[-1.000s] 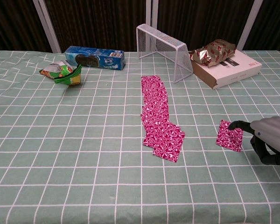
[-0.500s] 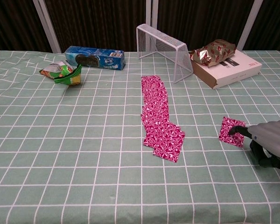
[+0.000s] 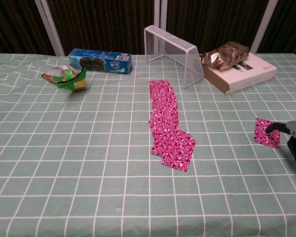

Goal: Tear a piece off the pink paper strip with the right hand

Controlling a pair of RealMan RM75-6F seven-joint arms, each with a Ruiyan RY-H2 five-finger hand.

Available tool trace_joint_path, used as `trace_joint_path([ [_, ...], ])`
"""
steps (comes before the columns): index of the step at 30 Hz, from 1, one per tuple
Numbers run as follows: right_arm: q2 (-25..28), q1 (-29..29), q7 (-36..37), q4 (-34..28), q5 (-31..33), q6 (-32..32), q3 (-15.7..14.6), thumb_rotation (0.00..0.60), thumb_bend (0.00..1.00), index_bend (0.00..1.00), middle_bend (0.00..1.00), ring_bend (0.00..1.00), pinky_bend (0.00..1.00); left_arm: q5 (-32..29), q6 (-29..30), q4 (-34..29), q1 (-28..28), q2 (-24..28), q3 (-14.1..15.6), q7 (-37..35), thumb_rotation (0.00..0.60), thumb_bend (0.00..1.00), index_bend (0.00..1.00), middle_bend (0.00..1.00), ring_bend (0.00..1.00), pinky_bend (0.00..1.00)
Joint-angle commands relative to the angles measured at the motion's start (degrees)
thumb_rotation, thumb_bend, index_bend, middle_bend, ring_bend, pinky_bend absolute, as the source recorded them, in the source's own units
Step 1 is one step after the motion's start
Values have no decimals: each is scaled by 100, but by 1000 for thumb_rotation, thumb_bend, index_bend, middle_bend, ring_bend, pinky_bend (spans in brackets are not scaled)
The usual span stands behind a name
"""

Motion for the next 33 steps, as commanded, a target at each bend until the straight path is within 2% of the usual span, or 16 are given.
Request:
trace_joint_path([
  [1,22,30,9,-208,-297,158,39,600,1000,153,912,810,691,5,9,-4,2,0,0,1,600,19,56,8,0,83],
  [5,-125,89,-117,-534,-807,359,2,600,1000,154,912,809,692,25,60,-24,14,20,-7,-9,600,20,56,8,0,83],
  [8,-349,163,-282,-624,-912,321,-31,600,1000,154,912,809,691,34,100,-29,27,41,-10,-43,600,19,56,8,0,83],
  [18,-1187,390,-730,-454,-634,23,-122,600,1000,157,912,809,691,18,176,46,62,94,-15,-221,600,20,56,8,0,83],
  [26,-1403,516,-939,-463,-568,23,-78,600,1000,157,912,809,691,3,207,78,87,107,-15,-279,600,20,56,8,0,83],
  [33,-1554,657,-1031,-343,-248,-113,31,600,1000,157,912,809,691,-28,198,125,97,107,-14,-337,600,20,56,8,0,83],
])
